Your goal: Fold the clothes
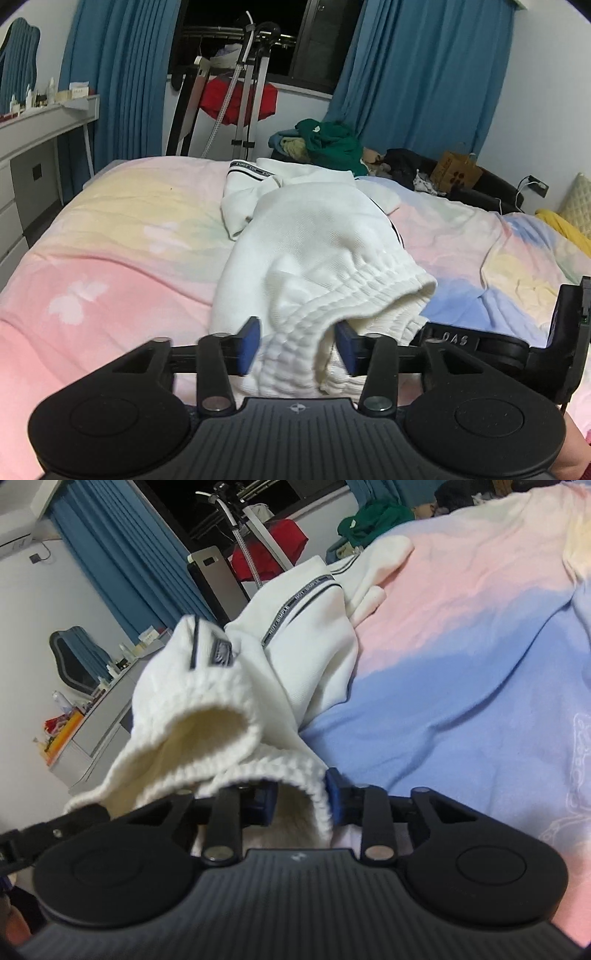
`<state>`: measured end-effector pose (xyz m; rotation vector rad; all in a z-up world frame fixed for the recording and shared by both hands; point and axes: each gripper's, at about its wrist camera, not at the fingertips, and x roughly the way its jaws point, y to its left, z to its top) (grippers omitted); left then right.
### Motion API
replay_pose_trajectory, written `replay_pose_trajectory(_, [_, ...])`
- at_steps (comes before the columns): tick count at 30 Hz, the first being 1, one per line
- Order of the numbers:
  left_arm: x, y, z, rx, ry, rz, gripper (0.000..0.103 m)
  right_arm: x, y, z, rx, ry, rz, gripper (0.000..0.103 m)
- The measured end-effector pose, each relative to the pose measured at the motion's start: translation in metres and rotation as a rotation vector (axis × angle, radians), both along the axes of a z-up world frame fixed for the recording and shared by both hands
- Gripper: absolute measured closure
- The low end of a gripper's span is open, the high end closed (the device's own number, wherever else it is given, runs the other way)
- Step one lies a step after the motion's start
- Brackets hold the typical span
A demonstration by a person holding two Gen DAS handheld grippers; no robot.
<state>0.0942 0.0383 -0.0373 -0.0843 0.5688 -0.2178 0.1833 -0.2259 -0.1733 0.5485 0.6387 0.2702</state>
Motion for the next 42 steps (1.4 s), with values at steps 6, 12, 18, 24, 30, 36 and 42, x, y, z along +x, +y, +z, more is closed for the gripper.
replay_pose_trajectory(6, [-0.011,0.004,0.009,0.019,-0.036,-0.004,0.023,-0.008,-0.016,0.014,0.153,-0.014,-0.006,0.078])
replay_pose_trajectory(12, [-0.013,-0.014,0.008,0.134,-0.086,-0.023,0.021,-0.018,-0.017,0.031,0.202,-0.050,0.038,0.080])
replay_pose_trajectory(18, [0.002,-0.024,-0.002,0.203,-0.083,0.019,0.021,-0.027,-0.013,0.045,0.217,-0.092,0.108,0.082])
replay_pose_trajectory(24, [0.024,-0.027,0.000,0.198,-0.093,0.053,0.022,-0.031,0.000,0.050,0.159,-0.089,0.177,0.082])
replay_pose_trajectory(30, [0.050,-0.017,0.006,0.143,-0.093,0.114,0.043,-0.034,0.012,0.046,0.011,-0.072,0.171,0.082])
replay_pose_trajectory(36, [0.063,0.021,0.018,0.002,-0.100,0.184,0.090,-0.029,0.024,0.023,-0.184,0.032,0.126,0.082])
replay_pose_trajectory(42, [0.071,0.073,0.039,-0.157,-0.112,0.262,0.094,-0.038,0.032,0.017,-0.182,0.066,0.132,0.091])
